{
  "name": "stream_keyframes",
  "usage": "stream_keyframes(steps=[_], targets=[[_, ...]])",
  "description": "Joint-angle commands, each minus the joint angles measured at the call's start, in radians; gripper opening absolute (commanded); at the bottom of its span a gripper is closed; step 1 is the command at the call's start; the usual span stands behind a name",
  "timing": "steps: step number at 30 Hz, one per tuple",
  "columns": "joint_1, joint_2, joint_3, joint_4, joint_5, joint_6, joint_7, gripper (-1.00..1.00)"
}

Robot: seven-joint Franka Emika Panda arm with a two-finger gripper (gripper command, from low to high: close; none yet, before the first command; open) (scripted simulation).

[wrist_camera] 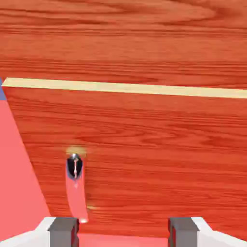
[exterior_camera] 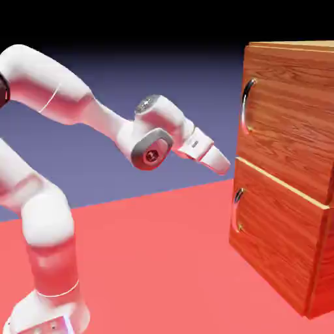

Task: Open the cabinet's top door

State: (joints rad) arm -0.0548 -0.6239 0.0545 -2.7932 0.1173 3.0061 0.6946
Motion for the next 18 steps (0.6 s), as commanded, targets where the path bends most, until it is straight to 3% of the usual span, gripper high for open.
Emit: stream_keyframes(steps=[1, 18], targets=[[-0.025, -0.020, 0.020, 0.006, 0.044, -0.011, -0.017, 0.00], [-0.446, -0.360, 0.364, 0.112, 0.783, -0.206, -0.310, 0.00]])
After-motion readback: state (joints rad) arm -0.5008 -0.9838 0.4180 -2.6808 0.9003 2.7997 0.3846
